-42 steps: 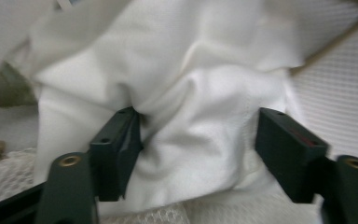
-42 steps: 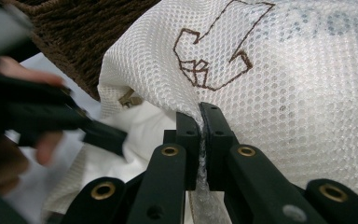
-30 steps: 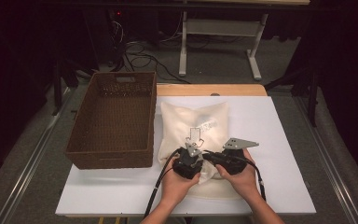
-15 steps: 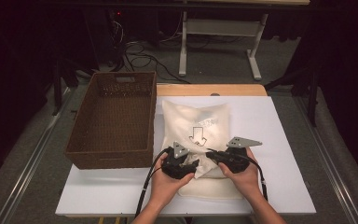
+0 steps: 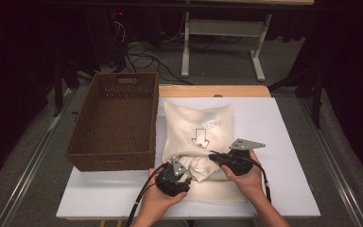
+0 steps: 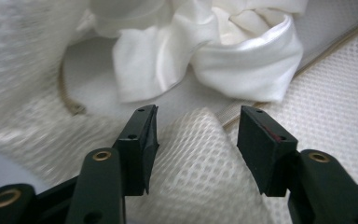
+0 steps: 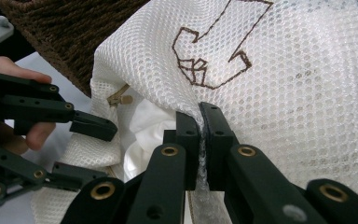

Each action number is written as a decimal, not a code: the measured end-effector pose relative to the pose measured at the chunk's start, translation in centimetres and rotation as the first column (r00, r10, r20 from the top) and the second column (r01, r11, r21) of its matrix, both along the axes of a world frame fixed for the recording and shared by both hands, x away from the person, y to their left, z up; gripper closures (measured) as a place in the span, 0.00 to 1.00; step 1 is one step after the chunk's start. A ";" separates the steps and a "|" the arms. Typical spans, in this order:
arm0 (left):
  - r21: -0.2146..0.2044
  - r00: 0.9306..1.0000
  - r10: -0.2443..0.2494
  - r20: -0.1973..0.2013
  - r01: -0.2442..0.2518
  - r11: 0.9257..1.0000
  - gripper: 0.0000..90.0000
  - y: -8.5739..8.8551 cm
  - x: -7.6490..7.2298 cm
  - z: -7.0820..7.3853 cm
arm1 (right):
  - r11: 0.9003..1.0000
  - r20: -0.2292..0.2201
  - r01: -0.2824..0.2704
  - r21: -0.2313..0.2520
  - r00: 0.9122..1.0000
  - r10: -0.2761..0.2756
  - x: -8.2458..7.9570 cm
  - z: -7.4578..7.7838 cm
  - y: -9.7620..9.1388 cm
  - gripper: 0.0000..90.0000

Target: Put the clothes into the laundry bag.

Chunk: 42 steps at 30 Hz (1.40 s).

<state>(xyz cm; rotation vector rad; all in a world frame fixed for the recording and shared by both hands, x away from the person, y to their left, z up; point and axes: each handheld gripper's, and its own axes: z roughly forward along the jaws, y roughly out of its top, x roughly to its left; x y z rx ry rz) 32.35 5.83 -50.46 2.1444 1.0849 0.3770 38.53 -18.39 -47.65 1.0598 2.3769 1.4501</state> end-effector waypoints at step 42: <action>-0.163 0.999 0.006 0.038 0.001 0.987 0.68 -3.6 3.1 1.2 | 1.000 -0.027 0.020 -0.024 0.999 -0.021 -0.3 -0.5 0.2 0.98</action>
